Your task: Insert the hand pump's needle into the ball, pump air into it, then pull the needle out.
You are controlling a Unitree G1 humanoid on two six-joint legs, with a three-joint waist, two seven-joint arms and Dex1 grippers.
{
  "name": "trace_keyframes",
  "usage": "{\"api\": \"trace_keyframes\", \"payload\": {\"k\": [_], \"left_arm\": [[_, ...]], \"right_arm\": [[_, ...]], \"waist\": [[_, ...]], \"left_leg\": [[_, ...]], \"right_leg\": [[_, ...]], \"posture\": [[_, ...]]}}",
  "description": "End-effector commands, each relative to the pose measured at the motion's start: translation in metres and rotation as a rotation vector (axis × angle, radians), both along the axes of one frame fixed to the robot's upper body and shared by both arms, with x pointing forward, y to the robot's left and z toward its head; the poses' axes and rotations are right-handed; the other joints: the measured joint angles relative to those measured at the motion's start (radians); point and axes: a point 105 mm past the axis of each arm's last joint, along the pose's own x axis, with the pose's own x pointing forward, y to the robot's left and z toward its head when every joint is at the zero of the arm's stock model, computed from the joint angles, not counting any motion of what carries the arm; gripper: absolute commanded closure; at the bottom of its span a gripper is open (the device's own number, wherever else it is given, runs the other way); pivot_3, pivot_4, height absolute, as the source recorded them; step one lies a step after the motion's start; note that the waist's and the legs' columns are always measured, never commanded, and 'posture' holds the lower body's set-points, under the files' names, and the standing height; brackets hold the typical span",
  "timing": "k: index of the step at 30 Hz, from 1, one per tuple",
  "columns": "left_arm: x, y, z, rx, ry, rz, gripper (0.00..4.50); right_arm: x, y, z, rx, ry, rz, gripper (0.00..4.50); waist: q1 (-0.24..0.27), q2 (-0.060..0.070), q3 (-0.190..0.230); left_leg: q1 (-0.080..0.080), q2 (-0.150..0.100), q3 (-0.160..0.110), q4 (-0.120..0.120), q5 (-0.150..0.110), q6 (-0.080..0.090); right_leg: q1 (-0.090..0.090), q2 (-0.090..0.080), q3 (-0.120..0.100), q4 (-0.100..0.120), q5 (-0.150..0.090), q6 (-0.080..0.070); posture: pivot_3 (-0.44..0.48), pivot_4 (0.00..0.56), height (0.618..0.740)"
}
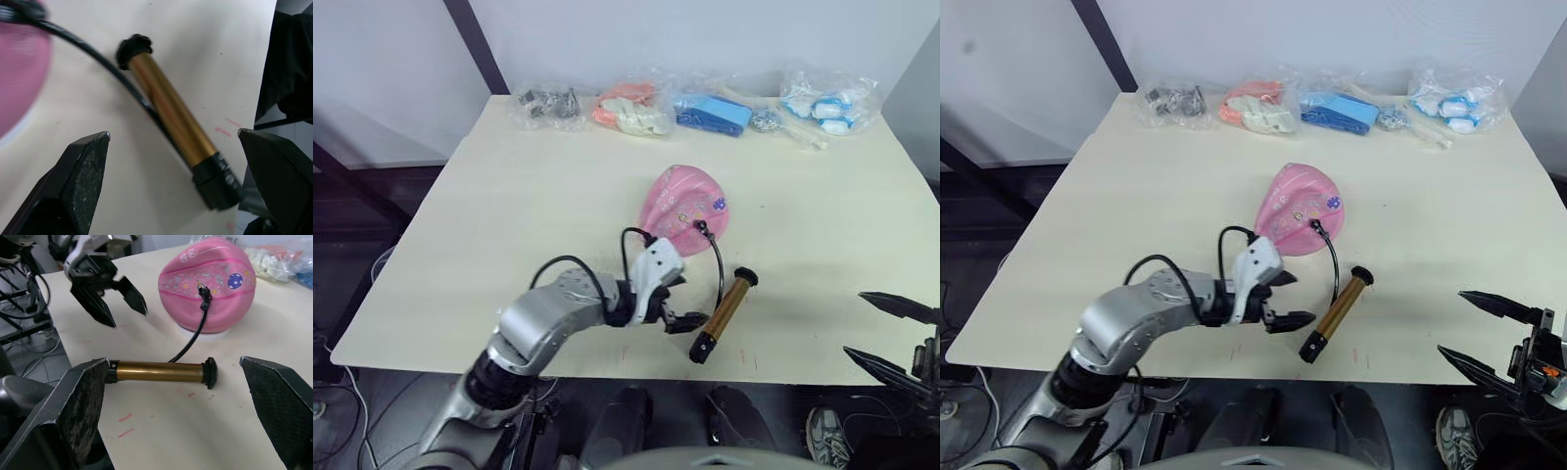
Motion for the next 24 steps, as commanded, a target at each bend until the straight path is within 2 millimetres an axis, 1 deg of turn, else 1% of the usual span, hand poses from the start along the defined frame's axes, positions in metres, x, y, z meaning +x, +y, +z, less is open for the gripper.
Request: {"api": "trace_keyframes", "payload": {"k": [1, 8, 16, 20, 24], "left_arm": [[-0.002, -0.012, 0.001, 0.016, -0.024, -0.009, 0.04], [-0.002, -0.038, -0.015, 0.08, 0.002, -0.003, 0.04], [0.0, -0.048, -0.031, 0.149, 0.007, 0.009, 0.04], [-0.002, -0.054, -0.038, 0.152, 0.02, 0.006, 0.04], [0.0, -0.059, -0.042, 0.146, 0.02, 0.019, 0.04]], "right_arm": [[-0.006, 0.004, 0.005, -0.015, -0.033, 0.016, 0.0], [-0.009, 0.008, 0.006, -0.012, -0.032, 0.016, 0.0], [-0.011, 0.011, 0.007, -0.005, -0.028, 0.011, 0.0], [-0.011, 0.013, 0.007, -0.004, -0.028, 0.009, 0.0], [-0.012, 0.012, 0.007, -0.005, -0.029, 0.002, 0.0]], "waist": [[0.002, 0.0, 0.0], [0.005, 0.0, 0.0], [0.006, 0.0, 0.0], [0.007, 0.0, 0.0], [0.006, 0.0, 0.0]], "left_leg": [[0.0, 0.0, 0.0, 0.0, 0.0, 0.0], [0.0, -0.001, 0.004, 0.003, -0.002, 0.003], [0.0, 0.0, 0.01, 0.006, -0.004, 0.006], [0.0, 0.0, 0.011, 0.007, -0.004, 0.006], [0.0, 0.0, 0.011, 0.007, -0.004, 0.006]], "right_leg": [[0.0, 0.0, 0.001, 0.0, 0.0, 0.0], [0.0, 0.0, 0.003, 0.0, 0.0, 0.0], [0.0, 0.0, 0.008, 0.0, 0.0, 0.001], [0.0, -0.001, 0.008, 0.0, 0.0, 0.001], [0.0, -0.001, 0.009, 0.0, 0.0, 0.001]], "posture": [[0.0, 0.15, 0.736], [0.0, 0.15, 0.736], [0.0, 0.15, 0.736], [0.0, 0.15, 0.736], [0.0, 0.15, 0.736]]}}
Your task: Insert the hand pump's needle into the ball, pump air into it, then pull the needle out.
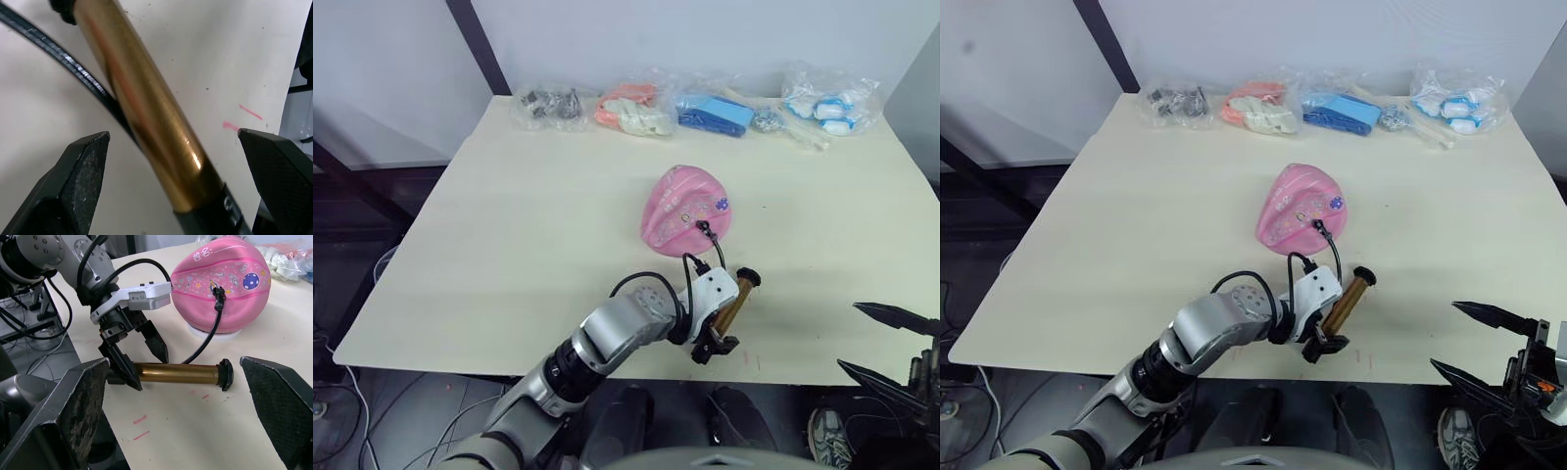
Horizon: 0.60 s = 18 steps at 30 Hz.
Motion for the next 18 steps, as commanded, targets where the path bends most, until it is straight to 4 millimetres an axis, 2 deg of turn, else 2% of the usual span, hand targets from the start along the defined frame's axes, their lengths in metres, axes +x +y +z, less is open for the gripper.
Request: {"api": "trace_keyframes", "payload": {"k": [1, 2, 5, 9, 11, 18], "left_arm": [[0.001, -0.008, 0.002, -0.021, -0.029, -0.004, 0.04], [0.001, -0.008, 0.001, -0.019, -0.03, -0.001, 0.04], [0.002, -0.008, 0.0, -0.018, -0.031, 0.002, 0.81], [0.004, -0.006, 0.0, -0.013, -0.036, 0.008, 2.88], [0.006, -0.004, 0.0, -0.012, -0.044, 0.015, 3.44], [0.017, 0.011, 0.012, -0.062, -0.09, 0.028, 3.44]], "right_arm": [[-0.003, 0.002, 0.006, 0.001, -0.025, 0.005, 0.0], [-0.003, 0.002, 0.006, 0.001, -0.026, 0.004, 0.0], [-0.003, 0.003, 0.006, 0.001, -0.027, 0.002, 0.0], [-0.001, 0.002, 0.006, 0.001, -0.031, -0.002, 0.0], [-0.001, 0.002, 0.006, 0.003, -0.032, -0.001, 0.0], [0.01, 0.012, 0.006, 0.065, -0.036, -0.035, 0.0]], "waist": [[0.0, 0.0, 0.0], [0.0, 0.0, 0.0], [0.0, 0.0, 0.0], [0.0, 0.0, 0.0], [0.0, 0.0, 0.0], [-0.001, 0.0, 0.0]], "left_leg": [[0.0, 0.0, 0.0, 0.0, 0.0, 0.0], [0.0, 0.0, 0.0, 0.0, 0.0, 0.0], [0.0, 0.0, 0.001, 0.0, 0.0, 0.0], [0.0, 0.0, 0.001, 0.0, 0.0, 0.0], [0.0, 0.0, 0.001, 0.0, 0.0, 0.0], [0.0, 0.0, 0.001, 0.0, 0.0, 0.0]], "right_leg": [[0.0, 0.0, 0.0, 0.0, 0.0, 0.0], [0.0, 0.0, 0.0, 0.0, 0.0, 0.0], [0.0, 0.0, 0.0, 0.0, 0.0, 0.0], [0.0, 0.0, 0.0, 0.0, 0.0, 0.0], [0.0, 0.0, 0.0, 0.0, 0.0, 0.0], [0.0, 0.0, 0.001, 0.0, 0.0, 0.0]], "posture": [[0.0, 0.15, 0.736], [0.0, 0.15, 0.736], [0.0, 0.15, 0.736], [0.0, 0.15, 0.736], [0.0, 0.15, 0.736], [0.0, 0.15, 0.736]]}}
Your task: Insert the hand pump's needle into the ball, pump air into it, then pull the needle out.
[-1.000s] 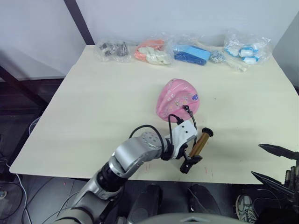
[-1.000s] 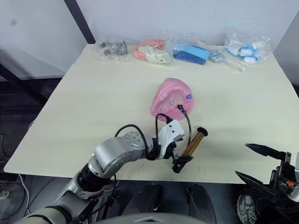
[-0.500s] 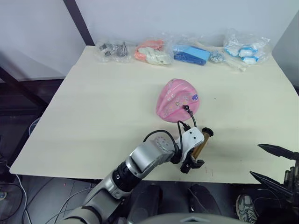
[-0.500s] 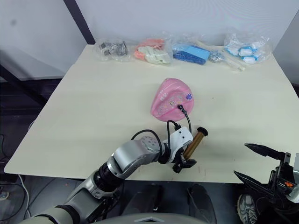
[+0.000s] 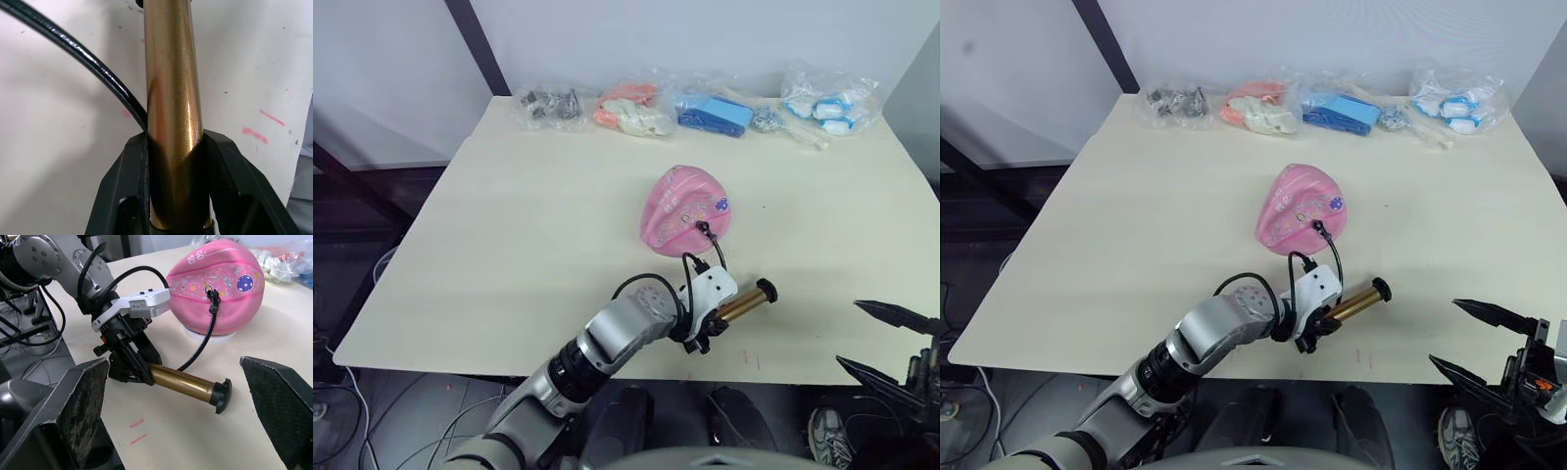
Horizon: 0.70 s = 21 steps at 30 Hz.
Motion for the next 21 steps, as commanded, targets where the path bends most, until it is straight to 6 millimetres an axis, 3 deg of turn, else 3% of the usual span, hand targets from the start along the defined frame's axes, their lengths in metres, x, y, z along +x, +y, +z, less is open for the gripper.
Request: {"api": "trace_keyframes", "payload": {"k": [1, 10, 14, 21], "left_arm": [[0.006, 0.004, 0.019, -0.083, -0.064, -0.008, 3.44], [0.009, 0.022, 0.036, -0.242, -0.133, -0.052, 3.44], [0.013, 0.024, 0.056, -0.38, -0.165, -0.073, 3.44], [0.012, 0.029, 0.062, -0.452, -0.198, -0.131, 3.44]], "right_arm": [[0.007, 0.012, 0.005, 0.043, -0.009, -0.024, 0.0], [0.03, 0.039, 0.012, 0.27, 0.04, -0.157, 0.0], [0.05, 0.048, 0.007, 0.398, 0.129, -0.291, 0.0], [0.079, 0.062, 0.021, 0.637, 0.191, -0.391, 0.0]], "waist": [[0.0, 0.0, 0.0], [0.001, 0.001, 0.0], [0.001, 0.001, 0.0], [-0.001, 0.002, -0.001]], "left_leg": [[0.0, 0.0, 0.0, 0.0, 0.0, 0.0], [0.0, 0.0, -0.001, 0.0, 0.0, 0.0], [-0.001, 0.0, -0.001, 0.0, 0.0, 0.0], [-0.001, 0.0, 0.0, 0.0, 0.0, 0.0]], "right_leg": [[0.0, 0.0, 0.0, 0.0, 0.0, 0.0], [0.0, -0.001, 0.0, 0.0, 0.0, 0.0], [-0.001, -0.001, 0.0, 0.0, 0.0, 0.0], [-0.002, -0.001, 0.001, 0.0, 0.0, -0.001]], "posture": [[0.0, 0.15, 0.736], [0.0, 0.15, 0.736], [0.0, 0.15, 0.736], [0.0, 0.15, 0.736]]}}
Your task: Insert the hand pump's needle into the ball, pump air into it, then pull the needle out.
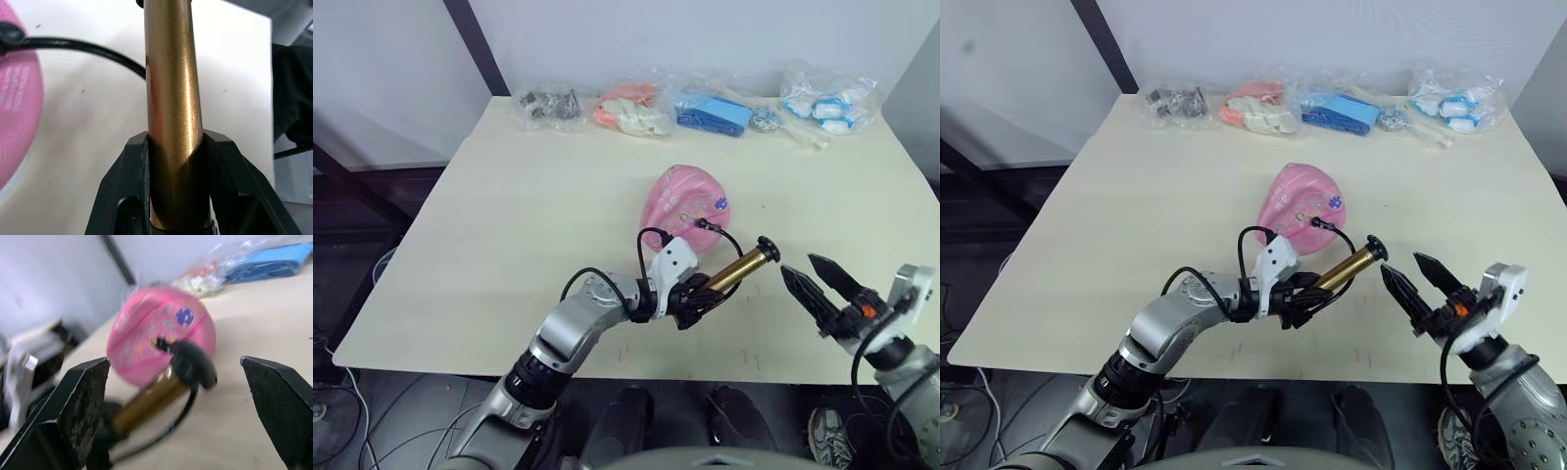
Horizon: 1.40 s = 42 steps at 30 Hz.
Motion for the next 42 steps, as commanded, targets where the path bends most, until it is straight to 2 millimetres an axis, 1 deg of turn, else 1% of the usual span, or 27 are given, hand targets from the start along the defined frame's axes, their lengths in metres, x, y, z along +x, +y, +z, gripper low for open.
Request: {"api": "trace_keyframes", "payload": {"k": [1, 3, 9, 15, 17, 23, 30, 34, 42], "left_arm": [[0.003, 0.002, 0.017, -0.08, -0.06, -0.017, 3.44], [0.003, 0.003, 0.016, -0.081, -0.065, -0.025, 3.44], [0.003, 0.001, 0.02, -0.121, -0.074, -0.052, 3.44], [0.005, 0.0, 0.021, -0.131, -0.078, -0.046, 3.44], [0.005, 0.0, 0.022, -0.133, -0.08, -0.045, 3.44], [0.005, 0.001, 0.021, -0.132, -0.073, -0.034, 3.44], [-0.003, 0.0, 0.019, -0.127, -0.066, -0.059, 3.44], [0.0, 0.0, 0.019, -0.125, -0.067, -0.052, 3.44], [0.001, 0.003, 0.019, -0.119, -0.069, -0.057, 3.44]], "right_arm": [[0.008, 0.008, 0.014, 0.077, 0.006, -0.021, 0.0], [0.015, 0.007, 0.015, 0.159, 0.053, -0.042, 0.0], [0.028, 0.022, 0.019, 0.332, 0.142, -0.003, 0.0], [0.035, 0.038, 0.023, 0.436, 0.176, 0.048, 0.0], [0.035, 0.041, 0.024, 0.434, 0.177, 0.062, 0.0], [0.036, 0.042, 0.026, 0.438, 0.164, 0.063, 0.0], [0.034, 0.047, 0.026, 0.437, 0.169, 0.101, 0.0], [0.034, 0.045, 0.027, 0.432, 0.164, 0.105, 0.0], [0.032, 0.049, 0.028, 0.41, 0.167, 0.149, 0.0]], "waist": [[0.0, 0.0, 0.0], [0.0, 0.0, 0.0], [-0.001, 0.0, 0.0], [-0.008, 0.0, 0.0], [-0.013, 0.0, 0.0], [-0.024, 0.0, 0.0], [-0.026, 0.001, 0.0], [-0.026, 0.001, 0.0], [-0.026, 0.001, 0.0]], "left_leg": [[0.0, 0.0, 0.0, 0.0, 0.0, 0.0], [0.0, 0.0, 0.0, 0.0, 0.0, 0.0], [0.0, 0.0, -0.001, 0.0, 0.0, 0.0], [0.0, 0.0, 0.0, 0.0, 0.0, 0.0], [0.0, 0.0, -0.001, 0.0, 0.0, 0.0], [0.0, 0.0, -0.001, 0.0, 0.0, 0.001], [0.001, 0.0, -0.001, 0.0, 0.0, 0.001], [0.0, 0.0, -0.001, 0.0, 0.0, 0.001], [0.001, 0.0, -0.001, 0.0, 0.0, 0.001]], "right_leg": [[0.0, 0.0, 0.0, 0.0, 0.0, 0.0], [0.0, 0.0, 0.0, 0.0, 0.0, 0.0], [0.0, 0.0, 0.0, 0.0, 0.0, 0.0], [0.0, 0.001, 0.0, 0.001, 0.0, 0.0], [0.0, 0.001, 0.0, 0.001, 0.0, 0.0], [0.0, 0.001, 0.0, 0.001, 0.0, 0.0], [0.0, 0.002, 0.0, 0.002, 0.0, 0.0], [0.0, 0.002, 0.0, 0.002, 0.0, 0.0], [0.0, 0.002, 0.0, 0.002, 0.0, 0.0]], "posture": [[0.0, 0.15, 0.736], [0.0, 0.15, 0.736], [0.0, 0.15, 0.736], [0.0, 0.15, 0.736], [0.0, 0.15, 0.736], [0.0, 0.15, 0.736], [0.0, 0.15, 0.736], [0.0, 0.15, 0.736], [0.0, 0.15, 0.736]]}}
